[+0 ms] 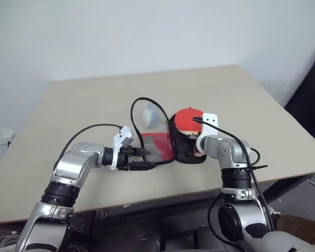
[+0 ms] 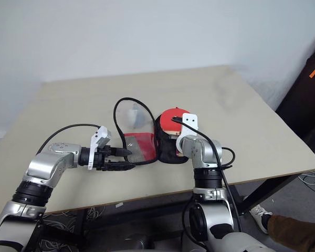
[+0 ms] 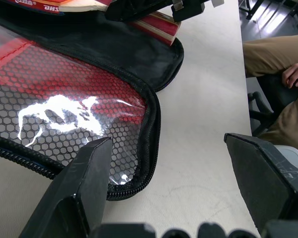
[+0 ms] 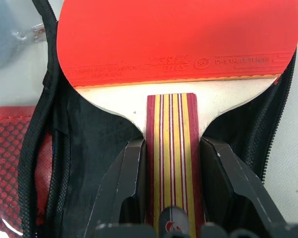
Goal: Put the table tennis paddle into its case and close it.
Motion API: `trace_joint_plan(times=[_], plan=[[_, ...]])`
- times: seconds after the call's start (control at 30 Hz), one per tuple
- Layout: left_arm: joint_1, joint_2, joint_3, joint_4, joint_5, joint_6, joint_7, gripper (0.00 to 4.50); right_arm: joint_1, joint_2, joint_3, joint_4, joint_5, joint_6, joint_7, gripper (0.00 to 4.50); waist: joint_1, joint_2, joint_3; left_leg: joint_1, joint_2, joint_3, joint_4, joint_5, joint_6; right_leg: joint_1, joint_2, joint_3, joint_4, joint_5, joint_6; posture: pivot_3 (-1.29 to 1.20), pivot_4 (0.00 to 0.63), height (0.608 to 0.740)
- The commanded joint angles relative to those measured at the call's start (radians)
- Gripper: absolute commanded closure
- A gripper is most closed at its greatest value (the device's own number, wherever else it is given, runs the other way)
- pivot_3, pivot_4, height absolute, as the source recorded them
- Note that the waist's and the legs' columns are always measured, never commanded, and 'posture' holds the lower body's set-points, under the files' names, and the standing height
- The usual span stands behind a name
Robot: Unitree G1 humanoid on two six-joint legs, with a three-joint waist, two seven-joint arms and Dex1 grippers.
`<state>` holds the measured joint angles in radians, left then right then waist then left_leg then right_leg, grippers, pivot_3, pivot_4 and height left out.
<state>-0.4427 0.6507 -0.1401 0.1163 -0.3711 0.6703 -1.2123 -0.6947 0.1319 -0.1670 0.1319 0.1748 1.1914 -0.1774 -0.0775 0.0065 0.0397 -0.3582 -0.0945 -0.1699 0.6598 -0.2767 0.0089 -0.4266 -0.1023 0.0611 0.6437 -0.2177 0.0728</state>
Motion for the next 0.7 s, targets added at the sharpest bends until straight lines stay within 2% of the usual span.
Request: trace_joint_plan(times=[0.03,0.43,0.7], plan=[[-0.034,0.002,0.011,0.0,-0.006,-0.021,-0.007,0.68,-0.01,0.035,0.017,-0.062,0.007,0.0,-0.002,3.3,0.0,0.0,0.0,0.0,0.0,0.0,0.0,0.0,0.0,0.0,0.0,0.0,0.0,0.0,0.0,0.0,0.0,0.74],[-0.061,-0.001,-0.005,0.038,0.002,-0.03,-0.021,0.68,0.013,0.061,0.045,-0.126,0.012,0.045,-0.006,3.3,0.0,0.0,0.0,0.0,0.0,0.0,0.0,0.0,0.0,0.0,0.0,0.0,0.0,0.0,0.0,0.0,0.0,0.74],[-0.073,-0.002,-0.011,0.052,0.006,-0.029,-0.027,0.68,0.029,0.063,0.017,-0.111,0.009,0.044,-0.023,3.3,0.0,0.0,0.0,0.0,0.0,0.0,0.001,0.0,0.0,0.0,0.0,0.0,0.0,0.0,0.0,0.0,0.0,0.74]])
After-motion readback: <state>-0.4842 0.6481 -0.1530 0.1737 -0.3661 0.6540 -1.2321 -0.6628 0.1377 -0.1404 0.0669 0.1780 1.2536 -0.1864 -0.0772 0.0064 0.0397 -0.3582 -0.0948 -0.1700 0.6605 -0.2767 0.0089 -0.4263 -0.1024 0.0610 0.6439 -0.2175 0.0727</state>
